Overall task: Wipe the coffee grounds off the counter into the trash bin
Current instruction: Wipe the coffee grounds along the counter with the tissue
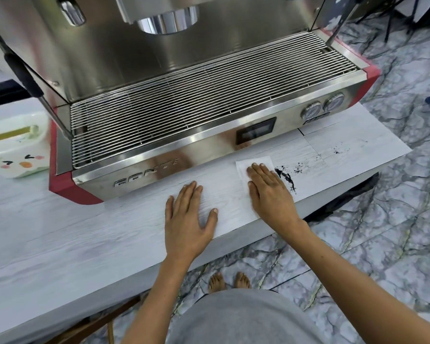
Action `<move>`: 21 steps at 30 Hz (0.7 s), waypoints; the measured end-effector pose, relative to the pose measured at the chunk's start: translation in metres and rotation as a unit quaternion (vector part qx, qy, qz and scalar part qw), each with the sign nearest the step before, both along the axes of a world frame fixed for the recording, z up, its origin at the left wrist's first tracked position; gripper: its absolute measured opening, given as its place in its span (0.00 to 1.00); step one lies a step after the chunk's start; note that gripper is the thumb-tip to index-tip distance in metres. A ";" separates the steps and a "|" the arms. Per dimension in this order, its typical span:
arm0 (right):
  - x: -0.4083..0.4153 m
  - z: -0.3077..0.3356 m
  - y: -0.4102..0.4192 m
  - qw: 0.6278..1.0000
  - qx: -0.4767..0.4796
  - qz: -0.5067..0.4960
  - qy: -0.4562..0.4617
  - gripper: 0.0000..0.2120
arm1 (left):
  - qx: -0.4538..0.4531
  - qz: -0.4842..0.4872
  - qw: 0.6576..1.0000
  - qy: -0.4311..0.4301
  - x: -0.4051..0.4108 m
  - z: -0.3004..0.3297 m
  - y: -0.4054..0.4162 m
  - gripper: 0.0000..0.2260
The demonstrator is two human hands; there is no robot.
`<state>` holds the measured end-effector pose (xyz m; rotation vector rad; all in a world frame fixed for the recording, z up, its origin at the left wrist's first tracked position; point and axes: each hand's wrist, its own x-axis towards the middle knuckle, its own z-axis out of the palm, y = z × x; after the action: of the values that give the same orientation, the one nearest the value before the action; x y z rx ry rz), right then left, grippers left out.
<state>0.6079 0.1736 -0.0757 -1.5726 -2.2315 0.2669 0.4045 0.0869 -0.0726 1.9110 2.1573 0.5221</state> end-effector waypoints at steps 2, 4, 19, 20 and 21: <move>0.005 -0.001 -0.001 1.000 0.005 -0.002 0.013 0.21 | -0.004 -0.002 1.000 0.002 0.000 0.000 0.000 0.31; 0.008 -0.002 -0.002 0.999 0.008 -0.006 0.035 0.18 | -0.004 -0.003 1.000 0.003 -0.001 0.000 0.000 0.31; -0.024 -0.004 -0.050 0.997 0.019 0.055 0.054 0.17 | 0.005 -0.011 1.000 -0.003 -0.002 -0.003 0.000 0.31; -0.027 -0.005 -0.050 0.997 0.021 0.049 0.047 0.18 | 0.007 -0.010 1.000 -0.002 -0.002 -0.003 0.000 0.31; -0.030 -0.005 -0.050 0.998 0.023 0.044 0.041 0.18 | 0.008 -0.010 1.000 -0.002 -0.002 -0.004 0.001 0.31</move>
<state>0.5778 0.1237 -0.0809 -1.4158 -2.2303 0.2972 0.4024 0.0875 -0.0762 1.9355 2.1369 0.5404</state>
